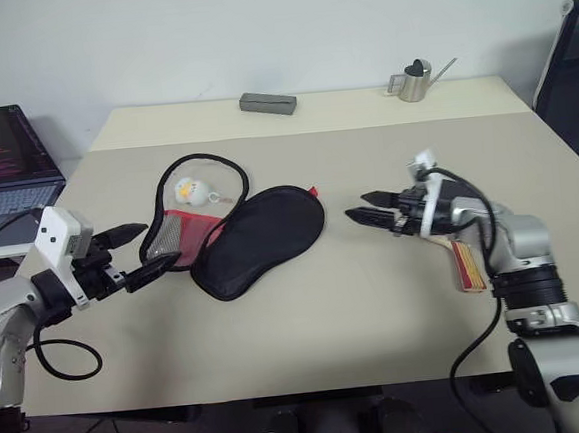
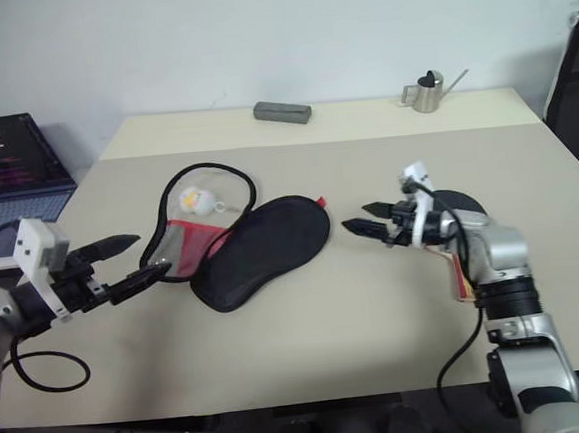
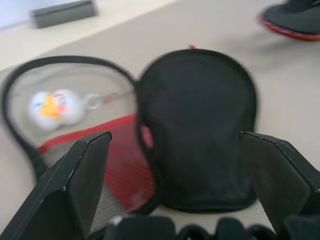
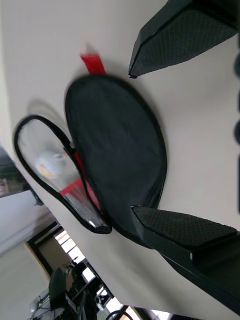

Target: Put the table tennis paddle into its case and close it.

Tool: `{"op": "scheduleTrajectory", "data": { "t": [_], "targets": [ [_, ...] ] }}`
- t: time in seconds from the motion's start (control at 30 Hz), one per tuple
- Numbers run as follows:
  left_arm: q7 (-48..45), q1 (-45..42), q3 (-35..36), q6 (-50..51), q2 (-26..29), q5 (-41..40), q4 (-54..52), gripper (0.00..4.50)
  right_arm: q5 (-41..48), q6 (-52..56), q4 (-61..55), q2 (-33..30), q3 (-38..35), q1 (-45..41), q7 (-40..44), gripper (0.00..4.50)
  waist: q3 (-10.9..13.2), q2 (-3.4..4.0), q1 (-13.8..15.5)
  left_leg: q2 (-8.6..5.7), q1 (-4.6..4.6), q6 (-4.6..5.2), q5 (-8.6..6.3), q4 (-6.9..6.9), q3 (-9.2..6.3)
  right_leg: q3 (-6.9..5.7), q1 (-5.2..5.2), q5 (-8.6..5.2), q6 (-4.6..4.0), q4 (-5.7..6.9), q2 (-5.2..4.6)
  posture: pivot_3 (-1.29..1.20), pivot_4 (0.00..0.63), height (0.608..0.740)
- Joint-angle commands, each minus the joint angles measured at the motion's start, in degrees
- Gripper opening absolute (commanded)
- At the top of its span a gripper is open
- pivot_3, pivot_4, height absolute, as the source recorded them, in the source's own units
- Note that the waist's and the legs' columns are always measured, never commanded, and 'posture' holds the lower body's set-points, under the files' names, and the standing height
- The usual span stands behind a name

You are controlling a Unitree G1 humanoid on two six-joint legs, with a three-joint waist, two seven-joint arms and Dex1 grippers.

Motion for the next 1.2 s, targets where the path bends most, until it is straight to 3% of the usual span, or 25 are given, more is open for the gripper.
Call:
{"op": "scheduleTrajectory", "data": {
  "t": [0.03, 0.23, 0.53, 0.9, 1.2],
  "targets": [
    [-3.33, -1.55, -0.26, -0.41, 2.04, -0.82, 1.57, 4.50, -2.62, -0.96, 0.57, 2.13, 1.54, -3.57, -4.56, 4.46, 0.00, 0.00, 0.00, 0.00, 0.00, 0.00, 0.00, 0.00, 0.00, 0.00, -0.01, 0.00, 0.00, 0.00, 0.00, 0.00, 0.150, 0.740],
    [-5.49, -4.13, -0.65, -0.67, 2.18, -0.78, 4.75, 4.50, -5.87, 1.91, 5.56, 7.54, 3.91, -8.02, -11.44, 4.46, -0.01, -0.02, -0.16, 0.00, 0.00, 0.00, 0.00, 0.00, 0.03, 0.04, -0.09, 0.01, -0.01, 0.14, 0.03, 0.00, 0.150, 0.740],
    [-5.76, -4.77, 1.12, 1.74, 1.99, -4.06, 1.93, 4.50, -11.26, -3.39, 14.02, 10.78, 5.99, -10.21, -15.36, 4.46, -0.02, -0.03, -0.46, -0.01, 0.04, 0.00, 0.00, 0.03, 0.05, 0.12, -0.15, 0.00, -0.02, 0.36, 0.03, 0.00, 0.150, 0.740],
    [-7.60, 3.18, 7.84, 3.84, 3.98, -7.02, -2.62, 4.50, -15.93, -10.62, 27.93, 16.54, 5.91, -14.84, -18.97, 4.46, -0.07, -0.11, -2.05, 0.07, 0.16, -0.01, 0.00, 0.01, 0.57, 0.93, -0.52, 0.03, -0.07, 0.67, 0.33, 0.00, 0.150, 0.740],
    [-6.23, 8.12, 11.05, 4.48, 3.24, -8.20, -5.74, 4.50, -18.35, -15.65, 35.52, 20.99, 6.29, -18.34, -19.09, 4.46, -0.13, -0.22, -2.65, 0.99, 0.33, -0.05, -0.02, -0.03, 1.14, 1.19, -0.62, 0.32, -0.54, 0.65, 1.03, 0.00, 0.150, 0.740]
  ]
}}
